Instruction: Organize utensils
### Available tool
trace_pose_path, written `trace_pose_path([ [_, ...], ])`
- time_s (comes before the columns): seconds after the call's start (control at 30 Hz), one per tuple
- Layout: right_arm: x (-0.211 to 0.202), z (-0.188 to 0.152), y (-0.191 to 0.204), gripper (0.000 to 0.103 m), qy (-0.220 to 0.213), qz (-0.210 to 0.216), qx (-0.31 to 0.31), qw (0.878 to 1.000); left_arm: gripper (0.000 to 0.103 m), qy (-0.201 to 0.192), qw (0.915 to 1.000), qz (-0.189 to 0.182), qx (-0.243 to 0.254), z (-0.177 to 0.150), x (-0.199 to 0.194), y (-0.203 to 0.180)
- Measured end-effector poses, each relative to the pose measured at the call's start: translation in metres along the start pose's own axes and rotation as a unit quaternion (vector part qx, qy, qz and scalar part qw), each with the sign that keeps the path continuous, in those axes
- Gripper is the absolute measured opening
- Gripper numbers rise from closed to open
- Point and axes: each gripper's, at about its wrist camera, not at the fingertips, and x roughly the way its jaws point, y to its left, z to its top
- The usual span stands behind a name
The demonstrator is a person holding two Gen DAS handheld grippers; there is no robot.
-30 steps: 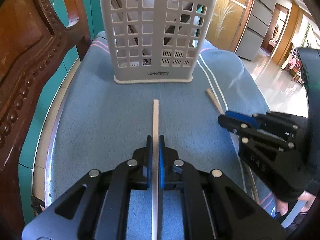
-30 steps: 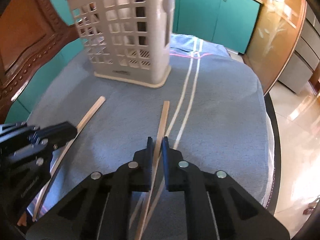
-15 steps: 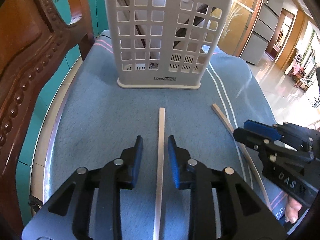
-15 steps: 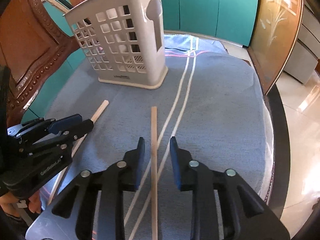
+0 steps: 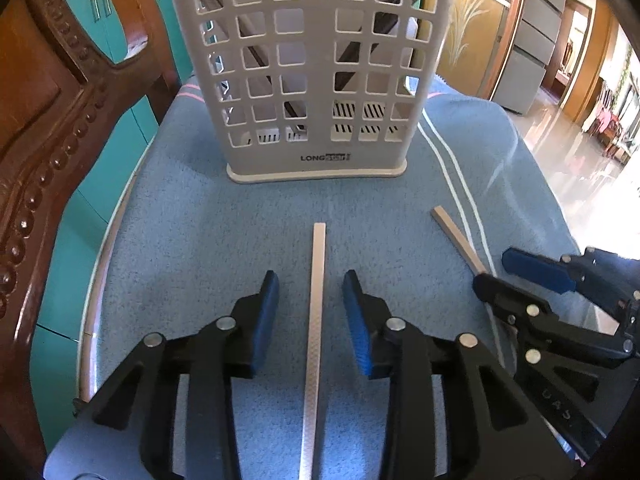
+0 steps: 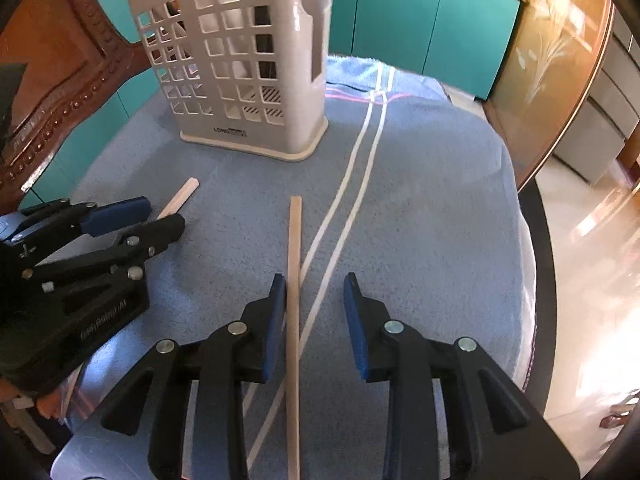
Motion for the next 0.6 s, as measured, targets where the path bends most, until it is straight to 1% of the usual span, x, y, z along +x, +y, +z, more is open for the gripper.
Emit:
trace_pose_path([
  [0.03,0.001,0.000,0.001,0.030,-0.003,0.000,0.000,1.000,0.041,-0.001,1.0000,0.006,0.003,0.000,-0.001,-0.001],
  [0.13,0.001,0.000,0.004,0.030,-0.011,-0.006,-0.006,1.000,0.042,-0.001,1.0000,0.005,0.003,-0.002,-0.002,-0.001],
  [0.2,0.001,0.000,0.005,0.022,-0.012,-0.001,-0.005,1.000,0.042,-0.001,1.0000,0.003,0.000,-0.002,-0.002,0.000],
  [0.23,0.001,0.000,0.005,0.020,-0.012,0.005,-0.005,1.000,0.042,-0.001,1.0000,0.002,0.000,-0.003,-0.002,0.001],
  [0.3,0.001,0.000,0.008,0.010,-0.013,0.009,-0.009,1.000,0.041,-0.002,1.0000,0.000,0.001,-0.006,-0.003,0.001],
  [0.37,0.000,-0.001,0.010,0.007,-0.015,0.012,-0.012,1.000,0.029,-0.004,1.0000,-0.004,0.003,-0.007,-0.002,0.003],
  [0.4,0.000,-0.001,0.012,0.007,-0.016,0.011,-0.012,1.000,0.026,-0.006,1.0000,-0.004,0.005,-0.007,-0.002,0.002],
  [0.43,0.000,-0.001,0.011,0.007,-0.017,0.012,-0.010,1.000,0.021,-0.007,0.9999,-0.003,0.007,-0.008,-0.002,0.001],
  [0.47,0.000,-0.001,0.011,0.007,-0.019,0.014,-0.006,1.000,0.014,-0.009,0.9999,-0.002,0.008,-0.008,-0.003,0.001],
  [0.5,0.000,-0.001,0.010,0.007,-0.020,0.018,-0.001,1.000,0.010,-0.010,0.9999,-0.001,0.007,-0.008,-0.004,-0.001],
  [0.53,0.000,-0.001,0.009,0.007,-0.021,0.023,0.002,1.000,0.007,-0.011,0.9999,-0.001,0.005,-0.008,-0.004,-0.001],
  [0.6,-0.004,0.000,0.009,0.007,-0.030,0.027,0.004,0.999,0.007,-0.015,0.9999,-0.003,-0.001,-0.007,-0.006,0.001],
])
